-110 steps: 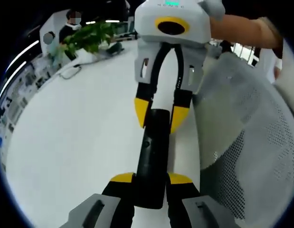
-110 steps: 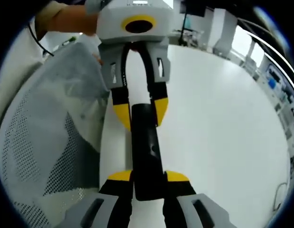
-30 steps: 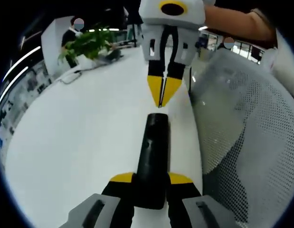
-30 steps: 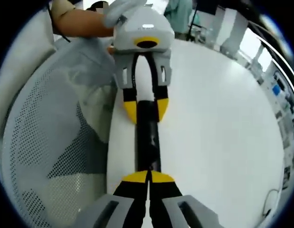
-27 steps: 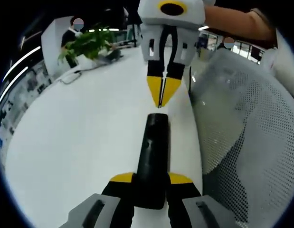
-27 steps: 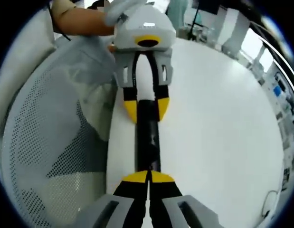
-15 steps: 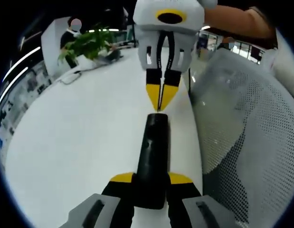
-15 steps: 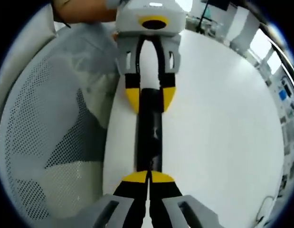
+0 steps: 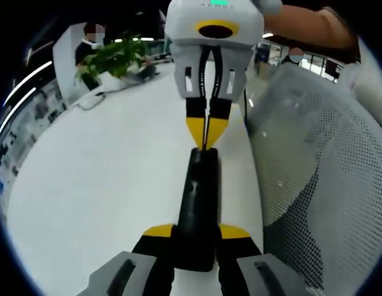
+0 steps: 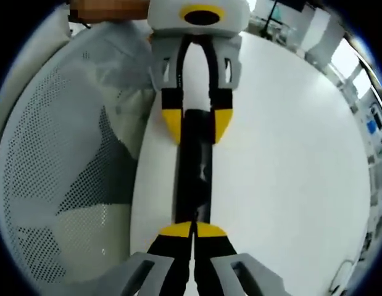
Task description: Press the specified remote control buttons in sequence, fully releasing each button before pressing the next.
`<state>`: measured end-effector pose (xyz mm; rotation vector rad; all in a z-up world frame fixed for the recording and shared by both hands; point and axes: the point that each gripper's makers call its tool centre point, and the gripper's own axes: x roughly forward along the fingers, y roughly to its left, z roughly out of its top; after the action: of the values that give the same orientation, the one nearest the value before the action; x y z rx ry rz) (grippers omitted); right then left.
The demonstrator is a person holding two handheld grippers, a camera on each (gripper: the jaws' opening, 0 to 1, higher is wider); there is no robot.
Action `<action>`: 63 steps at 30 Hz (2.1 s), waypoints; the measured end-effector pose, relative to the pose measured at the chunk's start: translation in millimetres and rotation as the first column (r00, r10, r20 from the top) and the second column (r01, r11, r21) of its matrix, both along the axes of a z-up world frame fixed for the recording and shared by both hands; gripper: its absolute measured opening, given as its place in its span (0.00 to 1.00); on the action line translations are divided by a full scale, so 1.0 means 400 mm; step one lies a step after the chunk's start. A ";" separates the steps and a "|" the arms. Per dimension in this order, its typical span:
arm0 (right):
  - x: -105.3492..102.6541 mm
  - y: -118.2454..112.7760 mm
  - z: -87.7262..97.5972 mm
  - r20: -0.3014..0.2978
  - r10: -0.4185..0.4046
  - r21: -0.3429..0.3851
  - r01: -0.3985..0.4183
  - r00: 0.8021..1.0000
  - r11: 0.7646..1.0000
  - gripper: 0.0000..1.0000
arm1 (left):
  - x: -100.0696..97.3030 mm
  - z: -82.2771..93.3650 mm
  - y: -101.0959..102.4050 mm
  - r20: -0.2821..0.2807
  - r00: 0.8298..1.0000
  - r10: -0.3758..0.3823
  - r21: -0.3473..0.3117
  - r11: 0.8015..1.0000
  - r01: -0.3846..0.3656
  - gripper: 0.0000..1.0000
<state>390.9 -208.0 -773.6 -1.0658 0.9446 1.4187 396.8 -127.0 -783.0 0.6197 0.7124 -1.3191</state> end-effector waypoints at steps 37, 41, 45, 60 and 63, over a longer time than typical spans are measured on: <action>0.006 -0.004 0.002 0.012 -0.047 0.008 0.047 0.999 0.999 0.00 | -0.002 0.002 0.000 0.000 1.000 -0.001 -0.003 1.000 0.001 0.24; 0.000 -0.012 0.006 0.007 -0.051 0.007 0.051 0.999 0.999 0.00 | -0.001 0.002 0.000 0.001 1.000 0.001 -0.004 1.000 -0.001 0.24; 0.003 -0.005 0.022 0.017 -0.053 0.019 0.052 0.998 0.998 0.00 | 0.000 0.003 0.000 0.001 1.000 0.002 -0.005 1.000 -0.002 0.24; 0.009 0.003 0.048 0.034 -0.032 0.014 0.032 0.999 0.999 0.00 | 0.003 0.003 0.002 0.000 1.000 0.004 -0.002 1.000 -0.004 0.24; 0.011 0.009 0.052 0.033 -0.029 0.016 0.028 0.999 0.999 0.00 | 0.003 0.003 0.001 0.000 1.000 0.005 -0.003 1.000 -0.005 0.24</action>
<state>395.5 -204.5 -753.0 -1.0574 0.9204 1.3791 397.9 -126.5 -781.6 0.6154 0.7109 -1.3156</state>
